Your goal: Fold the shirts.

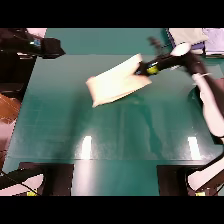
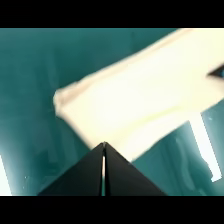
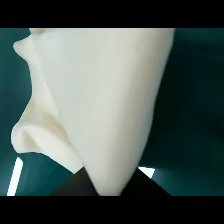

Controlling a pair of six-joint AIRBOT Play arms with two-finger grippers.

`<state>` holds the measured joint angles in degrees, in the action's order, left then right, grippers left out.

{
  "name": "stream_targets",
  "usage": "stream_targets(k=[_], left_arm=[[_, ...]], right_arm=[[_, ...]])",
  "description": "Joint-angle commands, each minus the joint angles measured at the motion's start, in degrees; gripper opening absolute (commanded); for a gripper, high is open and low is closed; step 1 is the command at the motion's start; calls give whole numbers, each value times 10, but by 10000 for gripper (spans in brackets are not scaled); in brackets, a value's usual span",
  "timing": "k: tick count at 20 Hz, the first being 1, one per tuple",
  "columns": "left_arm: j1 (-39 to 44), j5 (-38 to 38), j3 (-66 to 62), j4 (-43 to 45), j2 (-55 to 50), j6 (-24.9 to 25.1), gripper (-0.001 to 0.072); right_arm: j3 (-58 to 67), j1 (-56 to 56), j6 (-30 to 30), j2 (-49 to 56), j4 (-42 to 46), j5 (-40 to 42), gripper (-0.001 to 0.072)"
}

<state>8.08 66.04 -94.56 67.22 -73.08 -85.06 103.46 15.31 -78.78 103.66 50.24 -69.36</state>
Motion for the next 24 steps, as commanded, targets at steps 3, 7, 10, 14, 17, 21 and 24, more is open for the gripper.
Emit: stream_targets(k=[3,7,10,14,17,21,24], left_arm=[[80,-65,0,0,0,0,27],[104,-88,0,0,0,0,27],[104,-88,0,-3,0,-1,27],[104,-88,0,-3,0,-3,27],[104,-87,0,-3,0,-3,27],[104,-85,0,-3,0,-2,27],[104,-84,0,-3,0,-2,27]], right_arm=[[5,-241,-18,-96,54,-22,16],[5,-389,-17,-117,52,-26,16],[5,-455,-17,-111,52,-24,16],[7,-482,-17,-107,24,9,16],[62,-480,-5,-107,18,19,16],[164,-474,-5,-112,19,-6,16],[126,-483,-4,-161,19,12,16]])
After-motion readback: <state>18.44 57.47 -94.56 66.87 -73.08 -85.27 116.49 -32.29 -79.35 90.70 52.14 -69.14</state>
